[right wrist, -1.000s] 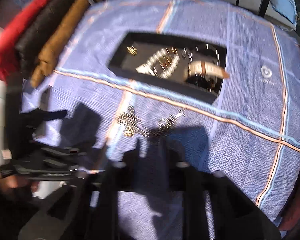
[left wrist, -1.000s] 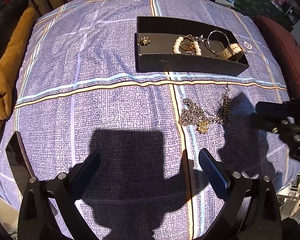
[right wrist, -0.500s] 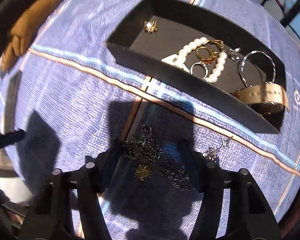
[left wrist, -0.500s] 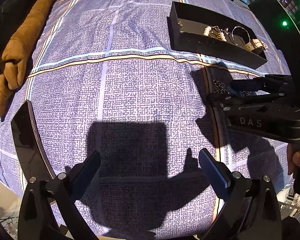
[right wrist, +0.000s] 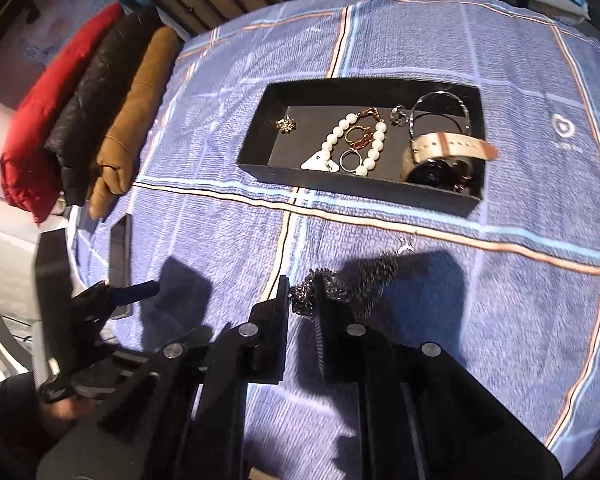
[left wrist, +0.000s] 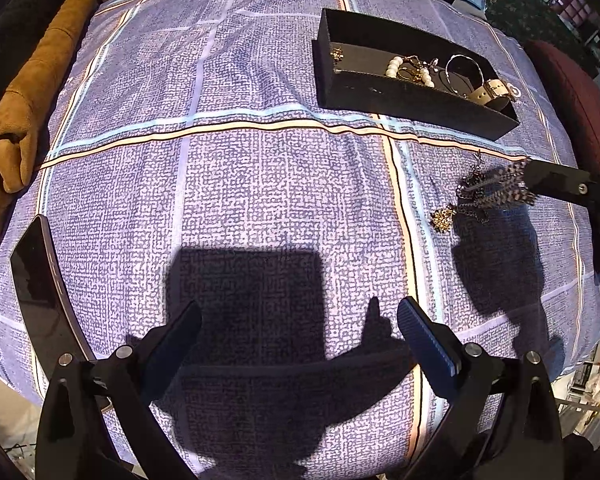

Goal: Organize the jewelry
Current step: 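Close the right tool on the tangled gold chains on the sheet, then lift the gold chains with the right tool toward the box rim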

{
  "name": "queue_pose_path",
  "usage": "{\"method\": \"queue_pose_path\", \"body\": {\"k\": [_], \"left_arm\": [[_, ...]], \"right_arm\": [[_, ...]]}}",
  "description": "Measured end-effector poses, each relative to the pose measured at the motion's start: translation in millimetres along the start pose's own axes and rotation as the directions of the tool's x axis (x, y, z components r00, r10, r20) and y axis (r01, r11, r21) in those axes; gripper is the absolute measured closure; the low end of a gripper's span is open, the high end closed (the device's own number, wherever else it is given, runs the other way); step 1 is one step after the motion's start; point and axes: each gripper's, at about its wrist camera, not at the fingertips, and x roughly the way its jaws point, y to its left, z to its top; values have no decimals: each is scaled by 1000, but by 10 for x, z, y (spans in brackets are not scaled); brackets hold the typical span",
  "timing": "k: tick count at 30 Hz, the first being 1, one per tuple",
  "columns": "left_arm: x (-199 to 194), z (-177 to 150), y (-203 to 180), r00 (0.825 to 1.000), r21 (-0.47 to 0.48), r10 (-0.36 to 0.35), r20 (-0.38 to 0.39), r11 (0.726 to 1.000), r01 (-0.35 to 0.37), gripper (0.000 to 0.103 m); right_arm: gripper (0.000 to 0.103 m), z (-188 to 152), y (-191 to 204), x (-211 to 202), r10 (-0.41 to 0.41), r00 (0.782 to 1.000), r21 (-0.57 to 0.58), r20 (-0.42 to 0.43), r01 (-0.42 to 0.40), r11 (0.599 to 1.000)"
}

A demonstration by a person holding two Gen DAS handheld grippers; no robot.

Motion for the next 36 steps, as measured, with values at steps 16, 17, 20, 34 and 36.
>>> {"method": "queue_pose_path", "body": {"k": [16, 17, 20, 34, 36], "left_arm": [[-102, 176, -437, 999, 87, -14, 30, 996, 11, 7], [-123, 202, -469, 999, 93, -16, 36, 996, 13, 7], [-208, 266, -555, 998, 105, -18, 53, 994, 12, 7], [-529, 514, -736, 995, 147, -13, 94, 989, -1, 7], [-601, 583, -753, 994, 148, -14, 109, 989, -3, 7]], "right_arm": [[90, -237, -32, -732, -6, 990, 38, 139, 1, 999], [90, -220, -9, -796, -2, 988, 33, 156, -4, 999], [90, -143, 82, -928, -8, 983, 7, 184, 7, 1000], [90, -21, 164, -884, -26, 988, -22, 155, 30, 999], [90, 26, 192, -925, -20, 986, -27, 164, 24, 999]]}}
